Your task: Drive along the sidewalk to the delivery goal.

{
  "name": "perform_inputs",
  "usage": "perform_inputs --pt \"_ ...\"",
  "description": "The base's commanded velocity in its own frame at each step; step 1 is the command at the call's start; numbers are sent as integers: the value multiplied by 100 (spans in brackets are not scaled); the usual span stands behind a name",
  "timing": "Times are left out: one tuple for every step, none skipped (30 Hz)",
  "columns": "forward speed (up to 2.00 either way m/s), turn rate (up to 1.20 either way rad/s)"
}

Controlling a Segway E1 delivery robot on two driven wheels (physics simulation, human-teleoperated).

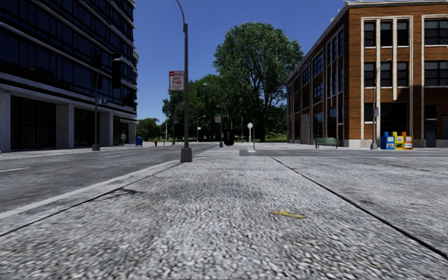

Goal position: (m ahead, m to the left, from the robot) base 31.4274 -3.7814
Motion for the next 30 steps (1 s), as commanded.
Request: perform_inputs --pt "200 0" --pt "200 0" --pt "200 0" --pt "200 0" --pt "200 0" --pt "200 0" --pt "200 0" --pt "200 0" --pt "200 0" --pt "200 0" --pt "200 0" --pt "200 0" --pt "200 0" --pt "200 0" --pt "200 0" --pt "200 0" --pt "200 0" --pt "200 0" --pt "200 0" --pt "200 0" --pt "200 0" --pt "200 0" --pt "200 0" --pt "200 0" --pt "200 0" --pt "200 3" --pt "200 22" --pt "200 48" --pt "200 66" --pt "200 70"
